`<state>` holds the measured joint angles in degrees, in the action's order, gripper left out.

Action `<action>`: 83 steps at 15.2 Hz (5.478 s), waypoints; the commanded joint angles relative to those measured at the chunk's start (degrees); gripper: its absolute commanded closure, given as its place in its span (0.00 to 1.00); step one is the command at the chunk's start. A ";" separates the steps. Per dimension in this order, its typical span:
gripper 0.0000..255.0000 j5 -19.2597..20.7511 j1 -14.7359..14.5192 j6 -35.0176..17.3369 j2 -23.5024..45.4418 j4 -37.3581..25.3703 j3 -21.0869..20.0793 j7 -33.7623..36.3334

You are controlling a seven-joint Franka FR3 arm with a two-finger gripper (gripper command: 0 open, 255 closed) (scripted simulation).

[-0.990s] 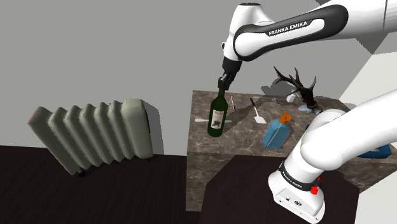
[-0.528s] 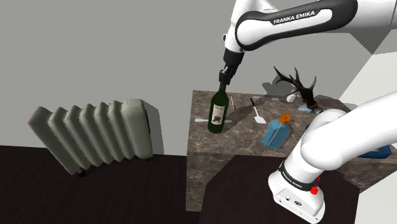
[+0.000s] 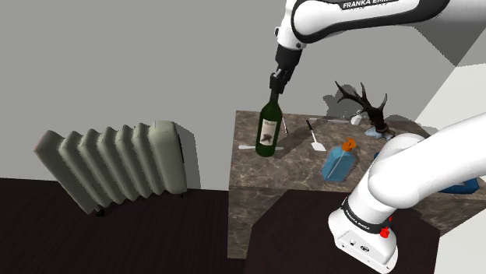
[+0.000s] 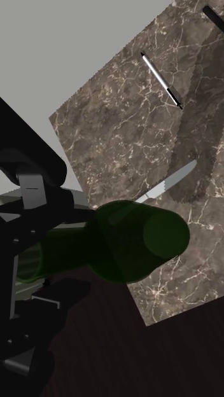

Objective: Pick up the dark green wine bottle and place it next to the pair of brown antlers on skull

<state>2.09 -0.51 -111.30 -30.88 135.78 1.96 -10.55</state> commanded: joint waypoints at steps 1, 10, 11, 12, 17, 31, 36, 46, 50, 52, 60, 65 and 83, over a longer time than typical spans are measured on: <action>1.00 -0.03 -0.01 1.67 -0.29 -1.38 -0.04 -0.01; 1.00 -0.14 -0.06 8.53 0.05 -8.59 -0.14 -0.14; 1.00 -0.16 -0.06 9.28 0.15 -9.44 -0.15 -0.16; 1.00 -0.17 -0.07 10.03 0.27 -10.30 -0.16 -0.17; 1.00 -0.22 -0.09 13.76 1.00 -14.77 -0.20 -0.25; 1.00 -0.36 -0.15 24.27 4.64 -28.92 -0.28 -0.49; 1.00 -0.41 -0.17 28.15 6.52 -34.69 -0.29 -0.59; 1.00 -0.50 -0.19 36.41 11.46 -47.88 -0.28 -0.83; 1.00 -0.54 -0.19 40.03 13.99 -54.03 -0.26 -0.95; 1.00 -0.56 -0.19 41.95 15.42 -57.38 -0.24 -1.02; 1.00 -0.70 -0.15 50.75 22.73 -73.50 -0.10 -1.37; 1.00 -0.02 2.03 50.32 15.57 -66.05 3.89 -7.77; 1.00 7.79 6.64 53.93 4.78 -60.93 22.31 -33.97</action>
<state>9.29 5.99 -57.14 -26.05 74.81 22.64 -42.43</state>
